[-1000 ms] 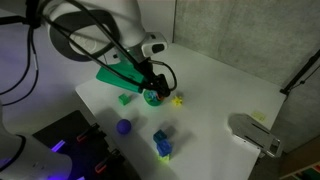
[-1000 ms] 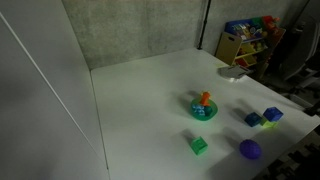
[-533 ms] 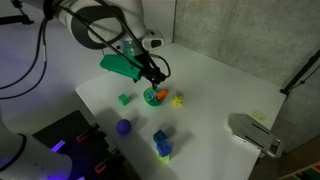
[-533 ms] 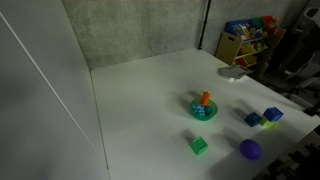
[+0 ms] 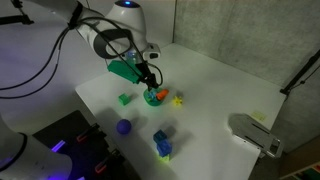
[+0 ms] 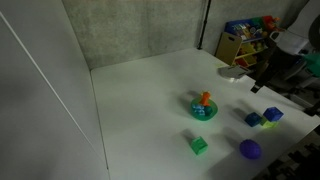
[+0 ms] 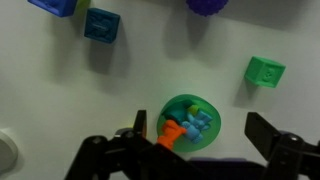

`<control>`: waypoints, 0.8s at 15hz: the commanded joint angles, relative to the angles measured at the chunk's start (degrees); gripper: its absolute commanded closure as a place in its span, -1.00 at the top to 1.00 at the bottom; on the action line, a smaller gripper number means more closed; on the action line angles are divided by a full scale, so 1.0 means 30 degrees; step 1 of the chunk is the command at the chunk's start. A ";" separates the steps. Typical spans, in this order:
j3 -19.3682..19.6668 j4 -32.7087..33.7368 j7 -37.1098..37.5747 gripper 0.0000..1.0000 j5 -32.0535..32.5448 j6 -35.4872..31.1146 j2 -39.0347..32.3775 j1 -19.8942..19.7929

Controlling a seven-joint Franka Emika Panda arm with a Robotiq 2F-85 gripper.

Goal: Remove the orange object from the bowl

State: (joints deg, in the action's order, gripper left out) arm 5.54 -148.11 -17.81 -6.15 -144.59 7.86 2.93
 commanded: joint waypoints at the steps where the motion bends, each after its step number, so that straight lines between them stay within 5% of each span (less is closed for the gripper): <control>1: -0.0604 0.0965 0.0207 1.00 -0.1541 -0.1240 -0.2204 0.0094; 12: -0.2524 0.2989 -0.0479 1.00 -0.4879 -0.5438 -0.6359 -0.1104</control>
State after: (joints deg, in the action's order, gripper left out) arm 0.14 -142.54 -18.16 -19.01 -158.67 -7.23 1.64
